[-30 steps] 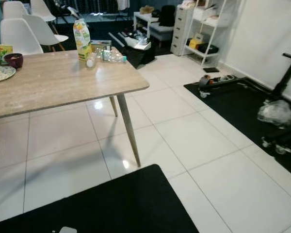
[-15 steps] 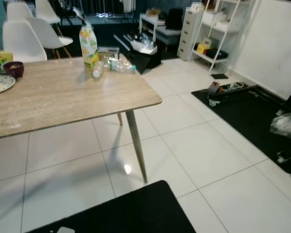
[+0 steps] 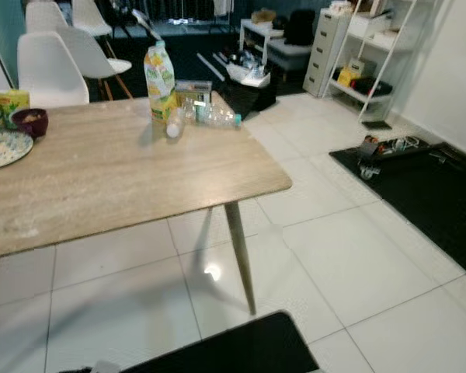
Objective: Restocking fridge
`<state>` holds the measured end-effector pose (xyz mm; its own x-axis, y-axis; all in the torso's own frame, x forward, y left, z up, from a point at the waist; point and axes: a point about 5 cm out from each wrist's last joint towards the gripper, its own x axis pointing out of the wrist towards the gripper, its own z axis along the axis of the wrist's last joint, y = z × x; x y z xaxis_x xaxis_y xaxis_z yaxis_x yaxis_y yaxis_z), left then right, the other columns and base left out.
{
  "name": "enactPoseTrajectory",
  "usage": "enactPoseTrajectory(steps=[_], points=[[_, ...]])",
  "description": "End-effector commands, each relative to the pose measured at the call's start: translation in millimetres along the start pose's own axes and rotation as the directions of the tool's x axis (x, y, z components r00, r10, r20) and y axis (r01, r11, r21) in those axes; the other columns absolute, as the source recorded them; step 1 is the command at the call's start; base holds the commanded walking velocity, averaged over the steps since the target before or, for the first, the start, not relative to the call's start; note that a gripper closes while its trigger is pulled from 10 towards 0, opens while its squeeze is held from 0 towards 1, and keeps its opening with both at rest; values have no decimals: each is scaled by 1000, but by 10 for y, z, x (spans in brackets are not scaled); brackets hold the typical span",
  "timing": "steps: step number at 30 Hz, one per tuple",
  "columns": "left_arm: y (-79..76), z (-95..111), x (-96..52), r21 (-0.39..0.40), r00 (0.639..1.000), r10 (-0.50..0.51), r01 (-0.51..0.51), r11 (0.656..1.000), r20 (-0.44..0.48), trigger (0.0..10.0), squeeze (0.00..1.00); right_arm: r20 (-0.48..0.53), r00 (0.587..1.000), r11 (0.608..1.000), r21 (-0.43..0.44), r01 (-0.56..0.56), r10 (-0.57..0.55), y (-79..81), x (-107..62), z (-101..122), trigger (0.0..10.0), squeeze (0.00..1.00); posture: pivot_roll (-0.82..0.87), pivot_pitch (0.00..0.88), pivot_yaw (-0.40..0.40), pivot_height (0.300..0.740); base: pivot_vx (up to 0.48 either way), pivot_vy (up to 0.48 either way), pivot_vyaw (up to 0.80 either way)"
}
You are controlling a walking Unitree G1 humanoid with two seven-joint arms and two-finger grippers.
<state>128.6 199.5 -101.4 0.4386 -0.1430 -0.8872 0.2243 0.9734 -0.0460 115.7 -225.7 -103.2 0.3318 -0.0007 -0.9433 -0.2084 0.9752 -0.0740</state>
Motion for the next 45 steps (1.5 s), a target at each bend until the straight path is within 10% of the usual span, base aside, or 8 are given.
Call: enactPoseTrajectory(steps=[1,45], points=[[-58,-106,-6,-8,999,-16,15,1000,-35,10000,0,18,1000,1000,2,4,-4,-28,-3,40,10000,0,36,0,-24,740,0,0,794],[-260,-34,62,13,999,-39,40,999,-33,10000,0,76,996,999,18,-38,36,84,34,313,10000,0,33,0,-9,740,0,0,794]])
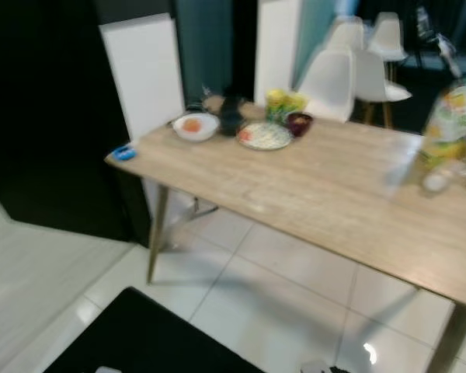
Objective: Restocking fridge
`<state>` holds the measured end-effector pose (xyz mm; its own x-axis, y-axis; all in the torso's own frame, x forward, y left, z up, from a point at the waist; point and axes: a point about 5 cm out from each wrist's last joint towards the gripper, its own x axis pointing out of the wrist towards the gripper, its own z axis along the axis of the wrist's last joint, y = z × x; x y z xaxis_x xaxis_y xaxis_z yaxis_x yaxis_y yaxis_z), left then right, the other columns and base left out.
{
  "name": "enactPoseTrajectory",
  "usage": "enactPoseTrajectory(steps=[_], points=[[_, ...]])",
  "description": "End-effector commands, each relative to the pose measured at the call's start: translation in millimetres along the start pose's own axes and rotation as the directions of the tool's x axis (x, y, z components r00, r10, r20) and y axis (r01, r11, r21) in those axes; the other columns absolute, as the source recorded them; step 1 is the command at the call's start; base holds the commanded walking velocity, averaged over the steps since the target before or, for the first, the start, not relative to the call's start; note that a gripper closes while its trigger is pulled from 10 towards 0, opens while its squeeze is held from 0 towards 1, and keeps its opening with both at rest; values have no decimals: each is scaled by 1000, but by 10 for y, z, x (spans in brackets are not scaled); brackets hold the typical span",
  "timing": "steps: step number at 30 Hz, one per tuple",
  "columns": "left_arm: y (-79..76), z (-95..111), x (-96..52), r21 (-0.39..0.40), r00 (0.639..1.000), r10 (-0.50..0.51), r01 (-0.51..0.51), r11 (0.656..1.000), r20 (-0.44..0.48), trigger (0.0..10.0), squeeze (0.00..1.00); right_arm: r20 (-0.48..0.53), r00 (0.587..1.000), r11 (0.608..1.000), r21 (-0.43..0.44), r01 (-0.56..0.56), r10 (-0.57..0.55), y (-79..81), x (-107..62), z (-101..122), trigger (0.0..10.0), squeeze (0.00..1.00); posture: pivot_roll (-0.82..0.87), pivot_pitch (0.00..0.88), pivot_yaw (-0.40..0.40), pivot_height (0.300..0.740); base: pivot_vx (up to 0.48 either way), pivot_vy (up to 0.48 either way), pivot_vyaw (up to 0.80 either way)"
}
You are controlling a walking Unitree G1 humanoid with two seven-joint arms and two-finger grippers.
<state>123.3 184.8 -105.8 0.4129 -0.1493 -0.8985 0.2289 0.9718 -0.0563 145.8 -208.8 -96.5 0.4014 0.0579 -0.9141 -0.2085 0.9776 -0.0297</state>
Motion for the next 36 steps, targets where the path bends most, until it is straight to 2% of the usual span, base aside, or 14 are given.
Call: enactPoseTrajectory(steps=[1,7,14,18,23,36], points=[[-107,7,26,15,1000,-28,28,999,-7,10000,0,-10,1000,1000,3,4,-4,-14,-4,-22,10000,0,33,0,-9,740,0,0,794],[-141,30,39,16,1000,-31,31,999,-4,10000,0,-7,1000,1000,2,-5,5,21,2,-21,10000,0,36,0,-12,740,0,0,794],[-58,-1,15,16,1000,-19,19,1000,-13,10000,0,-30,999,1000,-13,18,-19,-48,-23,-110,10000,0,38,0,-19,740,0,0,770],[1,-35,-6,14,1000,-9,10,1000,-22,10000,0,-40,998,999,-4,45,-46,-129,-48,-162,10000,0,47,0,-21,740,0,0,0],[39,-85,-24,16,999,1,0,1000,-36,10000,0,-69,995,997,-32,72,-74,-220,-82,-239,10000,0,54,0,-27,740,0,0,0],[-2,-110,-19,4,999,-1,1,1000,-40,10000,0,-91,992,995,-59,81,-86,-229,-92,-289,10000,0,60,0,-28,740,0,0,0]])
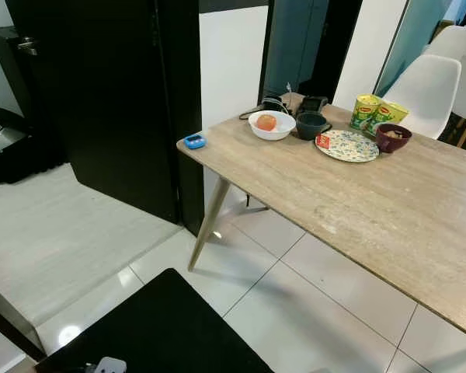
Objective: Restocking fridge
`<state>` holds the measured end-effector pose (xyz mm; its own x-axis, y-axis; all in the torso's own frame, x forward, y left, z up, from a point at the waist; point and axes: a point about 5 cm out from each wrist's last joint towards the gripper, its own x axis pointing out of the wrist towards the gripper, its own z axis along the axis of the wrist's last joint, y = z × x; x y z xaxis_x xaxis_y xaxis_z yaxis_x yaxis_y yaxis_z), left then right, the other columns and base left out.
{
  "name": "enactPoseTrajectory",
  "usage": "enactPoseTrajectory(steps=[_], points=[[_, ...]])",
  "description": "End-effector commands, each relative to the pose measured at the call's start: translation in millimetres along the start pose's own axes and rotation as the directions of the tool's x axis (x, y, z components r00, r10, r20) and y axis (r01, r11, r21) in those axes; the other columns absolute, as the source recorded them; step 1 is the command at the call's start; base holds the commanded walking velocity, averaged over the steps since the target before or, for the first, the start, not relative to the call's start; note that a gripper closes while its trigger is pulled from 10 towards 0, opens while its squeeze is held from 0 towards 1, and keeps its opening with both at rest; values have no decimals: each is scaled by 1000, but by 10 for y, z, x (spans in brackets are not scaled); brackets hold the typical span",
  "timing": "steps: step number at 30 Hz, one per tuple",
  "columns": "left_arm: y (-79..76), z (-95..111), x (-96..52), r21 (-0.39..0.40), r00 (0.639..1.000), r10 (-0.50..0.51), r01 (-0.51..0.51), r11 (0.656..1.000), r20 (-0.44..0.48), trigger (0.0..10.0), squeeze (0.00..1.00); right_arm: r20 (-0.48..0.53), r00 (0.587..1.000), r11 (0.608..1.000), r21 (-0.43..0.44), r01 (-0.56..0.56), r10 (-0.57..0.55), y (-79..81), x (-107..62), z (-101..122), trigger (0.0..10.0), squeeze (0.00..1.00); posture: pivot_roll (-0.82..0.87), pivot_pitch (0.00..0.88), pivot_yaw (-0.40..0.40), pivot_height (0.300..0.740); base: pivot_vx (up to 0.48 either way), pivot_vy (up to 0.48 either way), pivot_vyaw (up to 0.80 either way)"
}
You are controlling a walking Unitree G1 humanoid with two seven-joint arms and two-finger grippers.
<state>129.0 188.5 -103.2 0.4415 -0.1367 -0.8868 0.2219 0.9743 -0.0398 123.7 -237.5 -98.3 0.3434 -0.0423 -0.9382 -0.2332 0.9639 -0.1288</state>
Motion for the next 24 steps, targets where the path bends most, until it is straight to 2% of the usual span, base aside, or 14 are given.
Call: enactPoseTrajectory(steps=[1,13,24], points=[[-47,-166,-20,2,997,-19,19,1000,-68,10000,0,-10,1000,1000,7,-1,1,17,1,-28,10000,0,60,0,-28,740,0,0,0],[-90,-114,1,7,998,-32,33,999,-59,10000,0,-9,1000,1000,1,-8,8,57,15,31,10000,0,52,0,-23,740,0,0,0],[-104,-126,1,4,998,-34,35,999,-60,10000,0,-26,1000,1000,-11,-13,13,74,15,-7,10000,0,50,0,-36,740,0,0,0]])
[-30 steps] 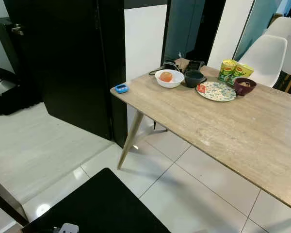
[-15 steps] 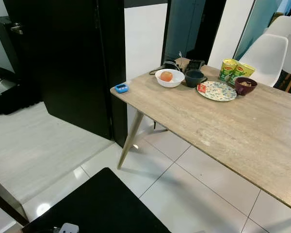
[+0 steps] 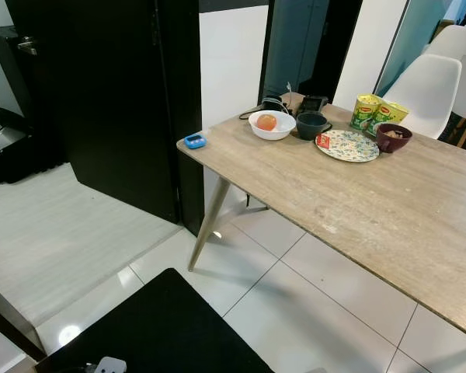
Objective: Restocking fridge
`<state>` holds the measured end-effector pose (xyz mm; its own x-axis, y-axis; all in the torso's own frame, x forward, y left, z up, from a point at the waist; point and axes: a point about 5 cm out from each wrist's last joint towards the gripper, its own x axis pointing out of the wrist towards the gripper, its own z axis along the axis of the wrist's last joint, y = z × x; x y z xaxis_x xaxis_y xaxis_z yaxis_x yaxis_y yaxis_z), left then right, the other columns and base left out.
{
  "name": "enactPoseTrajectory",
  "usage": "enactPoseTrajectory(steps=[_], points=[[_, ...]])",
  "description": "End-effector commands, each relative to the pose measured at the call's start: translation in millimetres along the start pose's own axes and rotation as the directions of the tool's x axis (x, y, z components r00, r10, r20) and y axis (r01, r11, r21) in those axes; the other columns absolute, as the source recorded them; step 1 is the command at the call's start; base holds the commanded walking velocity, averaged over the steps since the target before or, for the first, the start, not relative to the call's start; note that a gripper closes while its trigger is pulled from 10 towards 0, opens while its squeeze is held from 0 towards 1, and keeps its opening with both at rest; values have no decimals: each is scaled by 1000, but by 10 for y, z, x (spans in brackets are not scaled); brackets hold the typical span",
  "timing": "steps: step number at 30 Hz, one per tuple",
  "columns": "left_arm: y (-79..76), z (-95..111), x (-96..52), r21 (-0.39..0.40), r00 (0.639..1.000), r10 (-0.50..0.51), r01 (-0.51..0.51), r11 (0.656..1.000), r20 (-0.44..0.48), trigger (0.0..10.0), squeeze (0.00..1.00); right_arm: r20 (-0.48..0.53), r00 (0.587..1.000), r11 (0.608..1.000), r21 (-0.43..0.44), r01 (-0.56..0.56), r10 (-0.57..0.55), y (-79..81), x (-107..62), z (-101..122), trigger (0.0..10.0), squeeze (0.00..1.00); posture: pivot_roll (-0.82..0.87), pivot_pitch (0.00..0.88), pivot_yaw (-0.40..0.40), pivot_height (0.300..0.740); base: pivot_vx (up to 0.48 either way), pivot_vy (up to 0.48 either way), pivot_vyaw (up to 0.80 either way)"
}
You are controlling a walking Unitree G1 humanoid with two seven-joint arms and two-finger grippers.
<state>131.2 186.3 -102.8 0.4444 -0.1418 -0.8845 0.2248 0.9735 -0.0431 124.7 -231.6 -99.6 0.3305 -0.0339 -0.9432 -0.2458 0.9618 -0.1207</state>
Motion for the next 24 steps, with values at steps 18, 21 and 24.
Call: enactPoseTrajectory(steps=[18,21,24], points=[[-150,-228,-16,-19,997,-36,35,999,-70,10000,0,-17,999,1000,-10,26,-27,-139,-31,-45,10000,0,46,0,-55,740,0,0,0],[-160,-243,-18,-7,997,-36,35,999,-75,10000,0,-17,1000,1000,-14,25,-25,-106,-24,-50,10000,0,44,0,-45,740,0,0,0],[-165,-236,-15,1,997,-36,36,999,-74,10000,0,-17,1000,1000,-14,23,-23,-87,-21,-55,10000,0,44,0,-43,740,0,0,0]])
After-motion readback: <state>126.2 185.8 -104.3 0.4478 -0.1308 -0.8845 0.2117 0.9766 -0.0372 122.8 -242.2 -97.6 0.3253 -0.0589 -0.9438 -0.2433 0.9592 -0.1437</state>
